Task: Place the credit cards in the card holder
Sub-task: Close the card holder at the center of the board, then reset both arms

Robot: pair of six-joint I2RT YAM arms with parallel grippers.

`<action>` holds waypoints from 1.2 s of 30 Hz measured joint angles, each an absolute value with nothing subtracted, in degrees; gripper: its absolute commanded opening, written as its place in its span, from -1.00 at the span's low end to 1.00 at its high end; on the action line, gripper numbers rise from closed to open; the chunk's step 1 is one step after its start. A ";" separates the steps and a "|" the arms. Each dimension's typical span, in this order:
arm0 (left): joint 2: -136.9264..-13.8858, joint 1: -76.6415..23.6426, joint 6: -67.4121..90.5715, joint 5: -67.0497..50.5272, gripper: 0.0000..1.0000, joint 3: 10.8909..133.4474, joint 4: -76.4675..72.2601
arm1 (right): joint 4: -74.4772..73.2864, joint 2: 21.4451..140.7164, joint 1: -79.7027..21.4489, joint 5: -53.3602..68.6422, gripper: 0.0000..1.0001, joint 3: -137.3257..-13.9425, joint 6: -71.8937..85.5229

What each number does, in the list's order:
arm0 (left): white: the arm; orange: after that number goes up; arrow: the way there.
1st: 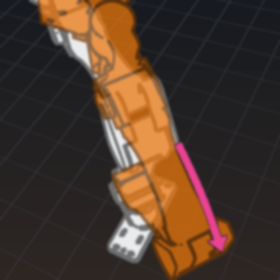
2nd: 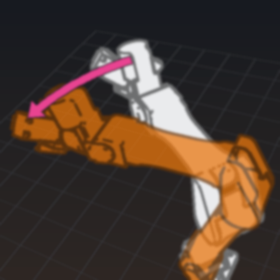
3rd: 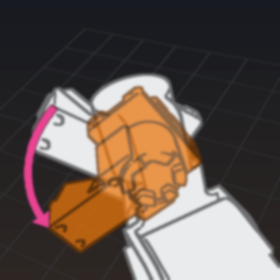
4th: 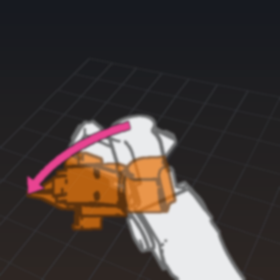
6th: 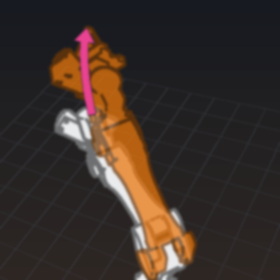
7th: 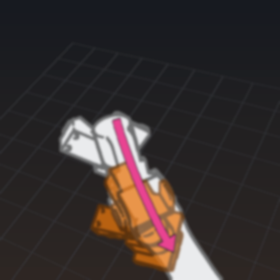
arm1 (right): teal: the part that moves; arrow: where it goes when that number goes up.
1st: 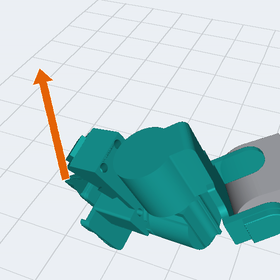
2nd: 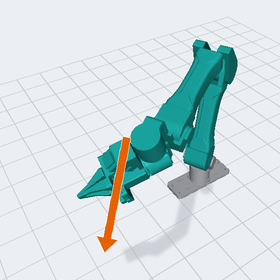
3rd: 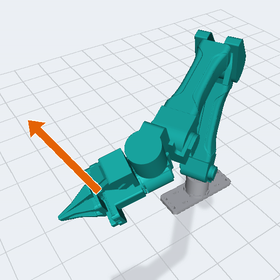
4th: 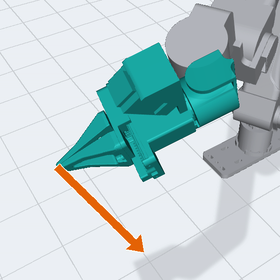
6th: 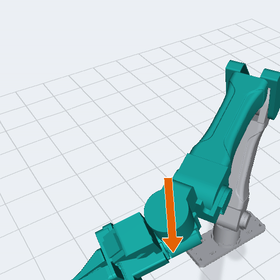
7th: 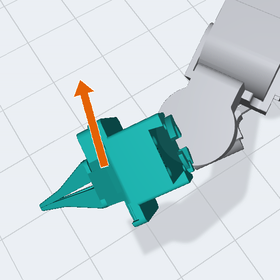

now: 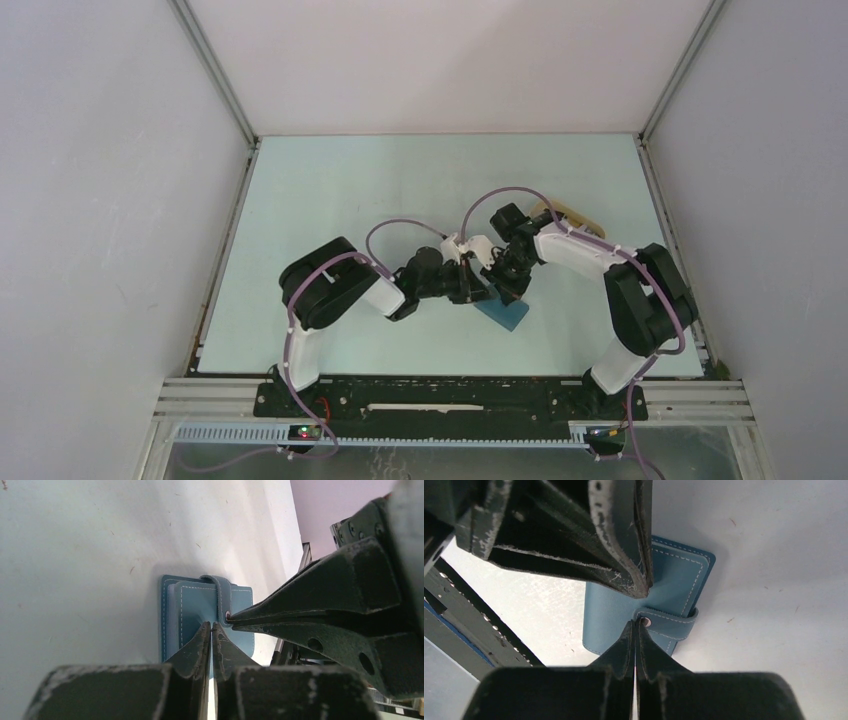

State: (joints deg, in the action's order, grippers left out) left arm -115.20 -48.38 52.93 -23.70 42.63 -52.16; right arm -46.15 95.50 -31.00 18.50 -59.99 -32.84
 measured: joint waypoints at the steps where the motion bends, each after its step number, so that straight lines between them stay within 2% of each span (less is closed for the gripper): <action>1: -115.18 -48.36 52.95 -23.70 -0.83 42.48 -52.36 | -46.39 95.74 -31.00 18.50 -1.00 -60.23 -32.64; 2: -115.11 -48.36 52.97 -23.70 -0.82 42.19 -52.71 | -46.68 95.98 -30.98 18.50 -0.98 -60.49 -32.60; 4: -114.67 -48.34 52.95 -23.62 -0.77 41.45 -53.12 | -46.92 96.03 -30.83 18.76 -0.62 -60.64 -32.47; 10: -109.62 -48.23 51.90 -22.52 -0.49 36.25 -53.41 | -47.31 93.03 -27.92 22.70 0.01 -59.29 -33.28; 17: -93.67 -48.18 46.81 -19.35 -0.22 28.62 -50.76 | -47.44 77.23 -22.68 26.35 0.45 -57.74 -34.74; 20: -84.44 -48.21 42.96 -17.56 -0.02 27.62 -45.63 | -46.70 70.28 -19.81 27.77 0.68 -57.08 -34.33; 22: -76.03 -48.21 39.33 -15.22 0.18 27.64 -38.79 | -45.93 65.10 -16.47 29.17 0.84 -56.36 -33.58; 25: -63.70 -48.23 34.04 -11.38 0.53 28.01 -28.88 | -44.82 57.49 -10.83 31.42 0.96 -55.64 -31.88; 27: -55.81 -48.25 30.83 -8.47 0.69 29.08 -21.37 | -43.94 52.97 -7.51 32.84 0.99 -55.55 -30.46; 31: -44.77 -48.25 26.55 -3.95 0.83 33.36 -8.91 | -41.32 45.23 -1.69 35.24 0.99 -55.53 -25.28; 36: -38.04 -48.25 24.36 -0.36 0.98 38.46 2.81 | -39.16 39.57 1.65 31.77 0.99 -56.18 -17.58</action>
State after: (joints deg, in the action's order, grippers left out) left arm -38.04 -48.25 24.36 -0.36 38.46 2.81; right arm -39.16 39.57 1.65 31.77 -56.18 -17.58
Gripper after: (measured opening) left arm 0.948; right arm 0.993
